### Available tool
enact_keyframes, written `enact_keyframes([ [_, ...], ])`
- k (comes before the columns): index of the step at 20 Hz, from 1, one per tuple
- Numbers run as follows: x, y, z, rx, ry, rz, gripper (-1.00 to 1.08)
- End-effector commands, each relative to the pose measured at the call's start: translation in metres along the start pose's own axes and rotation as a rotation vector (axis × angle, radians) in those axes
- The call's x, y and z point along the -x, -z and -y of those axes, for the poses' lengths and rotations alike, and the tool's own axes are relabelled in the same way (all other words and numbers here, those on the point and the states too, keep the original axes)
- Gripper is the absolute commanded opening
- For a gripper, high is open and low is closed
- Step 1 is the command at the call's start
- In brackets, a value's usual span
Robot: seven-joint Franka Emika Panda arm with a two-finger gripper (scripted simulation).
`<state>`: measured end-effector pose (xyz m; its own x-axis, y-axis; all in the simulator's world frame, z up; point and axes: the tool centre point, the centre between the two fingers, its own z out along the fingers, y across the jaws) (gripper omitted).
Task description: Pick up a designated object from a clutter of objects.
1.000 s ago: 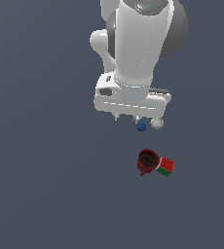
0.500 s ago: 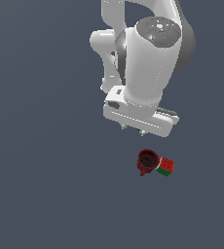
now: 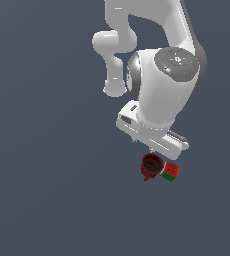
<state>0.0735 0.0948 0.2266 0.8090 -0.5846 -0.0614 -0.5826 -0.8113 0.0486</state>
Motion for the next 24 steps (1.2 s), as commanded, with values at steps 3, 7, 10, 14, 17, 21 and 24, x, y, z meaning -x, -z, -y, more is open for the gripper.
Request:
enact_keyframes([
  [3, -0.002, -0.015, 0.015, 0.006, -0.103, 0.005, 0.28],
  [7, -0.003, -0.030, 0.028, 0.012, -0.193, 0.008, 0.28],
  [10, -0.003, -0.041, 0.038, 0.017, -0.261, 0.010, 0.28],
  [14, -0.003, -0.056, 0.050, 0.024, -0.351, 0.012, 0.28],
  [17, -0.002, -0.068, 0.059, 0.030, -0.418, 0.013, 0.28],
  [21, -0.001, -0.084, 0.071, 0.038, -0.507, 0.012, 0.28],
  [24, 0.001, -0.095, 0.078, 0.043, -0.563, 0.012, 0.28],
])
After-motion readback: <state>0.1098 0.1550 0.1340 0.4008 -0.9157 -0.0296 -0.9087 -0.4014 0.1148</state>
